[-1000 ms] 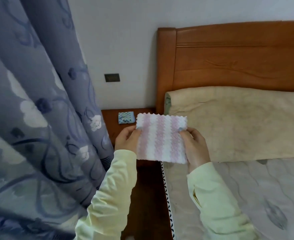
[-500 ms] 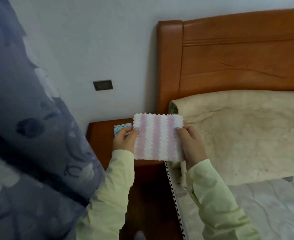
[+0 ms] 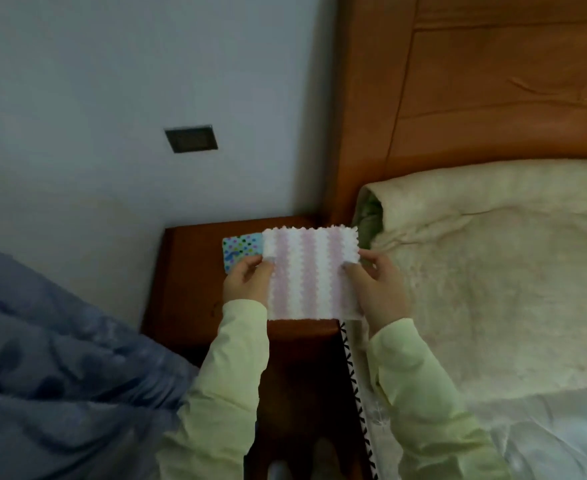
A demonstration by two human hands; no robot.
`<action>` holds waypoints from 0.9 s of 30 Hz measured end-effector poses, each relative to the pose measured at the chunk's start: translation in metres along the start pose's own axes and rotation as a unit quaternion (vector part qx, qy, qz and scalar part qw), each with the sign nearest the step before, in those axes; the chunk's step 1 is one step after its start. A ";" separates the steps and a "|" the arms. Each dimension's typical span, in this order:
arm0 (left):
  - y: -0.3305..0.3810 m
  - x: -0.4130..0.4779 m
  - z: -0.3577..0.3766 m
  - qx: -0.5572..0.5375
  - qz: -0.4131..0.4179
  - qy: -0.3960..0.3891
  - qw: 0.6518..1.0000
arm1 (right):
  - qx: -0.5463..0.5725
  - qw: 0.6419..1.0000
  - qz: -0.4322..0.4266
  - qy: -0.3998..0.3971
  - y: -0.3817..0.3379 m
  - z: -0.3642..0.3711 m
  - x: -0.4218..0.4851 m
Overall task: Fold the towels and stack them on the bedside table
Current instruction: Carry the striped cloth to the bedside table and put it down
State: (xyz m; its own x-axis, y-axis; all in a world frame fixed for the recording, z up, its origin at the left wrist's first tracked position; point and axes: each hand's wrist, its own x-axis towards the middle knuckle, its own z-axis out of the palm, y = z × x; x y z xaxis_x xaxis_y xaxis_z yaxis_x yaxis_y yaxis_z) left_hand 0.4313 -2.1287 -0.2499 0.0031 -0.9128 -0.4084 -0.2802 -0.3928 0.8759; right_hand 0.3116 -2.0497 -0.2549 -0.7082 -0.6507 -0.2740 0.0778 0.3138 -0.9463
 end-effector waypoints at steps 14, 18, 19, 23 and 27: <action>-0.149 0.165 0.063 -0.034 -0.030 0.040 0.998 | -0.057 0.998 0.013 -0.039 0.174 0.093 0.138; -0.200 0.214 0.082 -0.022 -0.025 0.050 0.998 | -0.096 0.993 -0.006 -0.061 0.232 0.121 0.174; -0.210 0.225 0.087 -0.022 -0.023 0.055 0.998 | -0.100 0.992 -0.014 -0.072 0.245 0.128 0.181; -0.242 0.254 0.103 -0.009 -0.010 0.084 0.996 | -0.128 0.986 -0.024 -0.107 0.284 0.142 0.197; -0.262 0.267 0.110 0.047 0.035 0.077 0.995 | -0.174 0.977 -0.039 -0.121 0.301 0.146 0.207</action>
State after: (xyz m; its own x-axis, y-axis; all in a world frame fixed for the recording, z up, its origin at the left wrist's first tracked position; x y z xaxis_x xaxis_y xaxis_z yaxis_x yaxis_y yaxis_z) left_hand 0.3995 -2.2570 -0.6165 0.1248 -0.9467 -0.2971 -0.3737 -0.3222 0.8698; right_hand 0.2912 -2.1908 -0.6216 -0.5123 -0.8135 -0.2753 -0.2427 0.4447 -0.8622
